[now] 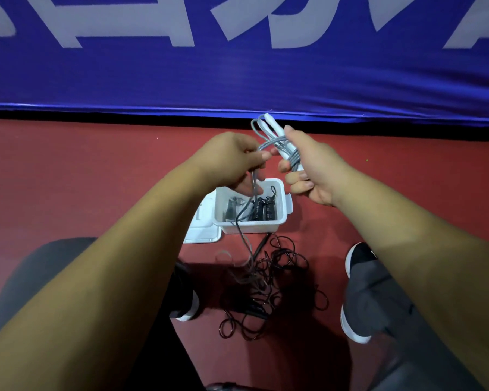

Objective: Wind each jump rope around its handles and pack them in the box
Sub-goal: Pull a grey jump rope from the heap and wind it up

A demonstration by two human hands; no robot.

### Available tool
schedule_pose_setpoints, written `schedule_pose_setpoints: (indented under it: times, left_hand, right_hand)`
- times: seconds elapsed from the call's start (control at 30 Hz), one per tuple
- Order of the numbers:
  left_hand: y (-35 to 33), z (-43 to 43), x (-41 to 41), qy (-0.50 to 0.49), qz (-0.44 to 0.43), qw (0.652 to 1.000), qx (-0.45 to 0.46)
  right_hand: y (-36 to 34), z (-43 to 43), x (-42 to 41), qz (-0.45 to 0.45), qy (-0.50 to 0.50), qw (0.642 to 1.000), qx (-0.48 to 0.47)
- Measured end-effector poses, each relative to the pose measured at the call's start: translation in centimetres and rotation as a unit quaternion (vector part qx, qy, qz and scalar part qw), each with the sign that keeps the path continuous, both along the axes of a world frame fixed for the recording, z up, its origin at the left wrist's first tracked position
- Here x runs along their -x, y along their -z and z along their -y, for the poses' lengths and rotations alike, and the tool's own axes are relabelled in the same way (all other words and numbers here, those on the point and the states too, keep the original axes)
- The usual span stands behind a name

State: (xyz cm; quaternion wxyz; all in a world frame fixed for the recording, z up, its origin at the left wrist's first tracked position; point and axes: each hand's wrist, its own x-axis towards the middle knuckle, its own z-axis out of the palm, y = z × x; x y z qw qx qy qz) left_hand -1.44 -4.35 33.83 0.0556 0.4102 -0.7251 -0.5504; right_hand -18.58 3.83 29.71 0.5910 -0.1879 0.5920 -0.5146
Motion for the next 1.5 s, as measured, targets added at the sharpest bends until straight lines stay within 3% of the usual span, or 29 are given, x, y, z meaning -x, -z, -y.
schedule_pose_setpoints:
  times: [0.1,0.27,0.53,0.9,1.07,1.2,1.33,1.5]
  left_hand:
    - [0.0,0.8,-0.2,0.005,-0.083,0.997,0.001]
    - [-0.9,1.6,-0.9,0.114,-0.110,0.987,-0.006]
    - [-0.4,2.4,-1.3,0.189,0.078,0.973,0.107]
    - [1.7,2.3,-0.9,0.158,0.177,0.967,0.092]
    - [2.0,2.5,-0.5,0.070,0.089,0.993,0.045]
    - [1.8,2.7,-0.4,0.030,0.016,0.998,0.051]
    - [1.1,2.8,-1.1,0.075,-0.073,0.994,0.031]
    - [0.2,2.2,-0.5,0.074,-0.087,0.991,0.063]
  right_hand:
    - [-0.2,0.1,0.4,0.010,0.012,1.000,0.003]
    - [-1.2,0.1,1.2,0.027,0.001,0.999,0.025]
    - [-2.7,-0.8,1.7,0.033,-0.061,0.996,0.050]
    - [-2.9,-1.1,1.6,0.086,-0.088,0.991,0.042]
    - [-3.6,-1.6,1.5,0.130,-0.143,0.980,0.044]
    - [-3.5,-2.2,1.5,0.125,-0.248,0.960,0.024]
    - [-3.0,-2.8,1.2,0.078,-0.349,0.933,-0.028]
    - [-2.1,-3.2,0.8,0.030,-0.409,0.908,-0.088]
